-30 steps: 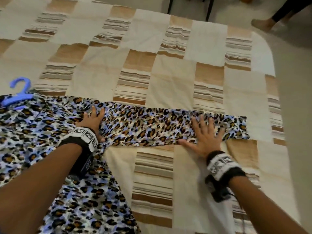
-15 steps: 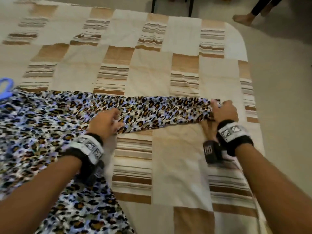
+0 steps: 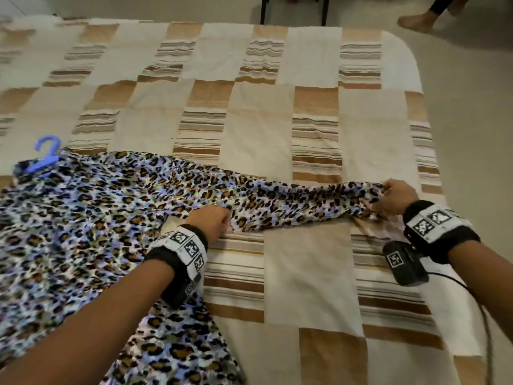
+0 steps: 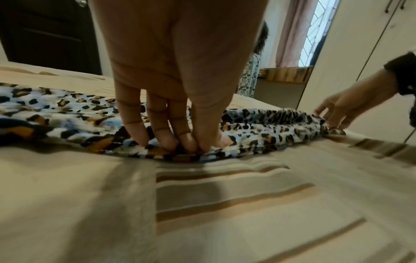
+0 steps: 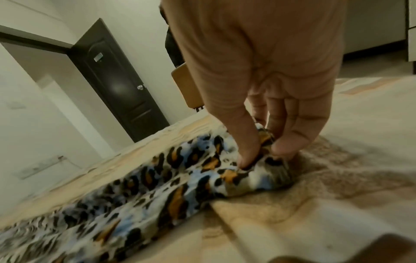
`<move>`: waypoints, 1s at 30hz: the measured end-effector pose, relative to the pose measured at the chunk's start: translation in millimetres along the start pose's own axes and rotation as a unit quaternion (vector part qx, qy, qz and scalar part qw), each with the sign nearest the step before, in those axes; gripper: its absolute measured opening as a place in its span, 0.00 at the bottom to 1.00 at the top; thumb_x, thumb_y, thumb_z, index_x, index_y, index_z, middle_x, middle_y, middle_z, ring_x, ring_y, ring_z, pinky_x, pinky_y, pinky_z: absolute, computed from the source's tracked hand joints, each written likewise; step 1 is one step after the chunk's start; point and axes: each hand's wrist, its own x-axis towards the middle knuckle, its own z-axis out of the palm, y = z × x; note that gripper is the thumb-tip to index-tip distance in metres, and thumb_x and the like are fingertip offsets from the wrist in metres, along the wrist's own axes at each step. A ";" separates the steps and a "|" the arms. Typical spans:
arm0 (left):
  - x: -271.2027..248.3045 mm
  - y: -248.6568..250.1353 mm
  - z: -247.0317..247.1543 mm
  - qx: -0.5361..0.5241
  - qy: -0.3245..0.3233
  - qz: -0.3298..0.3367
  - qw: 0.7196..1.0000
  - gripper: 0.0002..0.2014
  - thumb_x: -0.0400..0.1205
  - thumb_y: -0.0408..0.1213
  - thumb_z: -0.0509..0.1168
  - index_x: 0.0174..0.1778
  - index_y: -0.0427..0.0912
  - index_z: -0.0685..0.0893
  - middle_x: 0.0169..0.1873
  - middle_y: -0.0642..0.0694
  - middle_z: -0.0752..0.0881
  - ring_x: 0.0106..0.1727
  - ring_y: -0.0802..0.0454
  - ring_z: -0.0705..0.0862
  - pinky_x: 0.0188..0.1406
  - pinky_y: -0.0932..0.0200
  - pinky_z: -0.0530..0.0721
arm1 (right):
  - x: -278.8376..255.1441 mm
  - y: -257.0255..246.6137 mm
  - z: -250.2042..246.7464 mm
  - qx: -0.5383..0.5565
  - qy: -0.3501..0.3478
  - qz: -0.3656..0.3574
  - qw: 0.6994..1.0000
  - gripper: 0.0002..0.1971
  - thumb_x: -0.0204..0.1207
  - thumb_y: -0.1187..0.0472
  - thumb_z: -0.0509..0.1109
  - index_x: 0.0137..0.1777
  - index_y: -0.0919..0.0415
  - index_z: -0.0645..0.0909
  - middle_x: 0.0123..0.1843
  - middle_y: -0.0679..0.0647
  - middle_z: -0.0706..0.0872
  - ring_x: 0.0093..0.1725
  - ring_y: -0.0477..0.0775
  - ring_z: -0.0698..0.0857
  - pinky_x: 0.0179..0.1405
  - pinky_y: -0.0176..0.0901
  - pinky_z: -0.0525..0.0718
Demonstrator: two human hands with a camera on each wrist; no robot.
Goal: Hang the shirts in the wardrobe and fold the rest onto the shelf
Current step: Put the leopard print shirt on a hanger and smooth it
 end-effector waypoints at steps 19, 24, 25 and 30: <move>59.3 32.7 -2.5 0.028 0.053 -0.029 0.998 0.34 0.85 0.55 0.51 0.83 0.48 0.44 0.83 0.42 0.45 0.82 0.38 0.47 0.77 0.33 0.56 | 28.1 -1.8 6.9 0.150 0.141 0.061 0.977 0.23 0.75 0.48 0.71 0.45 0.74 0.83 0.44 0.66 0.84 0.51 0.67 0.84 0.43 0.48 0.75; 60.1 29.6 5.5 0.041 0.051 -0.024 0.998 0.32 0.86 0.55 0.47 0.83 0.49 0.43 0.83 0.41 0.43 0.82 0.36 0.43 0.77 0.32 0.53 | -2.6 -66.8 25.5 -0.045 0.268 -0.068 0.960 0.24 0.79 0.58 0.65 0.71 0.68 0.65 0.70 0.66 0.70 0.68 0.66 0.70 0.66 0.59 0.70; 61.3 29.1 7.7 0.049 0.052 -0.024 0.997 0.32 0.86 0.55 0.46 0.83 0.49 0.42 0.83 0.41 0.43 0.82 0.36 0.43 0.77 0.32 0.53 | -14.3 -87.2 35.3 -0.066 0.267 -0.150 0.950 0.23 0.80 0.58 0.62 0.71 0.67 0.64 0.69 0.65 0.70 0.68 0.65 0.71 0.66 0.58 0.71; 65.9 26.4 15.5 0.054 0.046 -0.026 0.997 0.35 0.85 0.57 0.48 0.83 0.48 0.40 0.82 0.41 0.39 0.82 0.36 0.40 0.77 0.31 0.50 | -43.4 -149.4 112.6 -0.225 0.002 -0.310 0.924 0.34 0.85 0.43 0.47 0.84 0.59 0.42 0.85 0.61 0.41 0.84 0.62 0.41 0.79 0.65 0.40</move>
